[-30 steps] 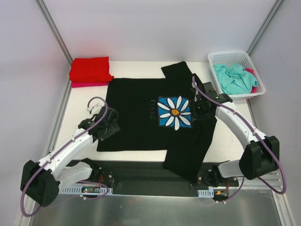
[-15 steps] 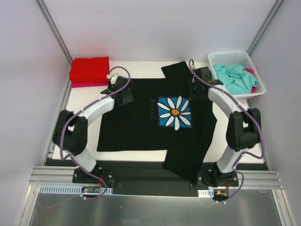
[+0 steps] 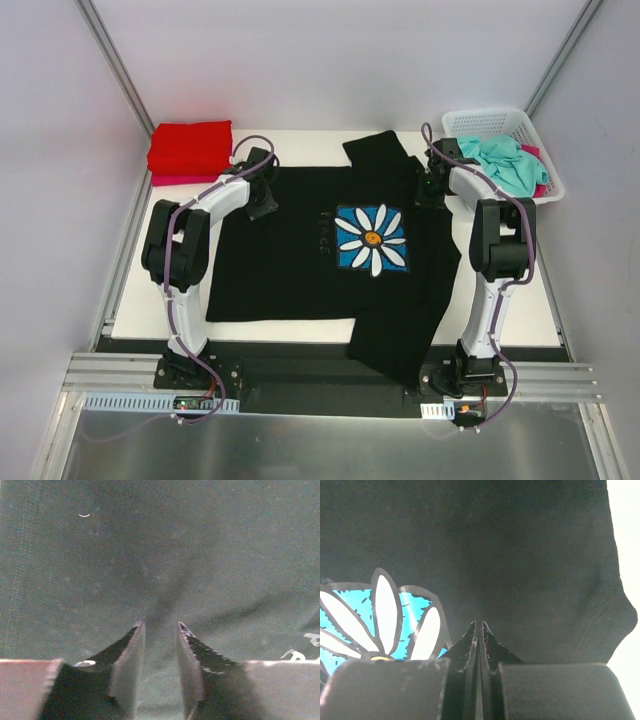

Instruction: Fold and stack the t-shirts

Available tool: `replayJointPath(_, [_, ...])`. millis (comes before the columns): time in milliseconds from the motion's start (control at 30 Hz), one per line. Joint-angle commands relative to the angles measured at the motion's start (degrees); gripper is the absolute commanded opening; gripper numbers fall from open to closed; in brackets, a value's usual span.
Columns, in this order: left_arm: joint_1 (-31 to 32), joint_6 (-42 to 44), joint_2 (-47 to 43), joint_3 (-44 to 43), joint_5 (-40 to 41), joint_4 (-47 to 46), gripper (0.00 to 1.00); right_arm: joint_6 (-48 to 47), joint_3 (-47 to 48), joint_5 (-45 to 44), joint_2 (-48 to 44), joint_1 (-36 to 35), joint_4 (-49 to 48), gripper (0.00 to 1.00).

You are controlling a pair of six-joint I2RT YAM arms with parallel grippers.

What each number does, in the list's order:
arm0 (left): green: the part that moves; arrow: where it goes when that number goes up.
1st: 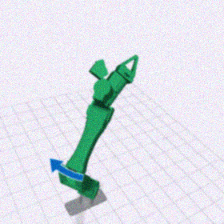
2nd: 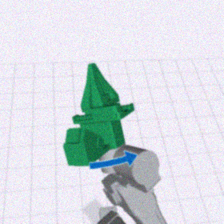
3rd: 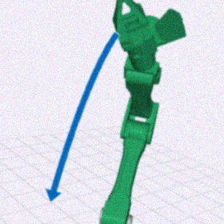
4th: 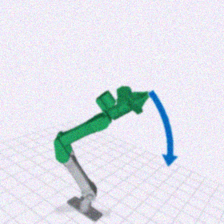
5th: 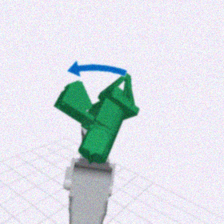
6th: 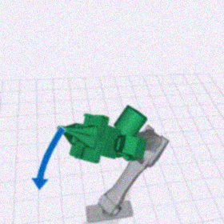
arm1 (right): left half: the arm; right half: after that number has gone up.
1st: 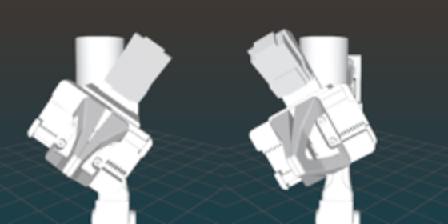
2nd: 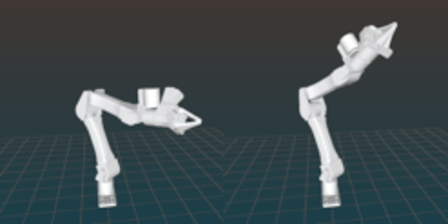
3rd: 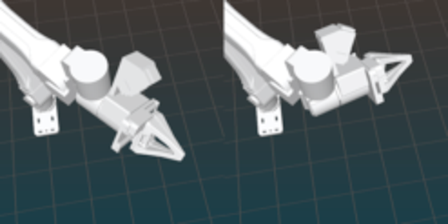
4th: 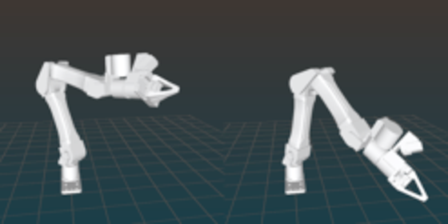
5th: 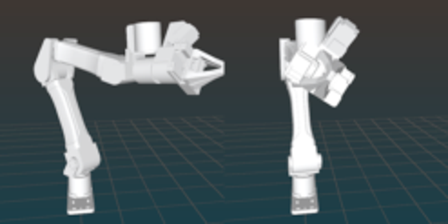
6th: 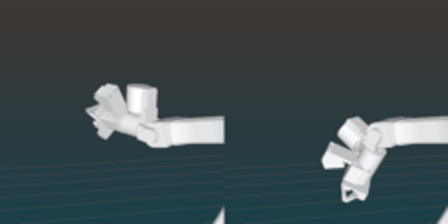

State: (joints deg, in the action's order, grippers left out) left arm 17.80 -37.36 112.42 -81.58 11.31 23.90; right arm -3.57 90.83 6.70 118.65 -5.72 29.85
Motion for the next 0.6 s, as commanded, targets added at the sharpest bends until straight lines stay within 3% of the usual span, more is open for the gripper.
replayJointPath(0, [-2.2,-1.0,1.7,-3.0,-3.7,4.1,0.22,1.6,4.1,2.0,1.3,-0.2,3.4,0.01])
replayJointPath(33, [-2.3,-1.0,1.8,-2.9,-3.6,4.7,0.14,1.6,4.3,2.2,1.6,-0.1,3.5,0.01])
replayJointPath(67, [-2.5,-1.0,1.9,-2.8,-3.4,4.7,0.12,1.7,4.2,2.2,1.4,-0.2,3.5,0.01])
replayJointPath(233, [-2.9,-0.3,2.8,-3.3,-2.9,5.4,0.13,1.6,4.2,2.4,1.1,-0.2,3.9,0.01])
replayJointPath(467, [-4.2,0.0,7.2,-5.5,-5.0,6.1,0.24,1.3,5.2,2.3,2.4,0.4,4.7,0.01])
replayJointPath(500, [-4.2,0.1,7.6,-6.0,-5.1,6.1,0.29,1.2,5.6,3.3,2.9,0.7,4.8,0.01])
replayJointPath(533, [-4.4,0.1,8.2,-6.3,-5.1,6.1,0.33,0.9,5.6,3.7,3.1,0.8,4.6,0.08])
replayJointPath(567, [-4.4,0.1,8.4,-6.5,-5.6,6.1,0.39,0.7,5.6,3.9,3.3,0.9,4.7,0.22])
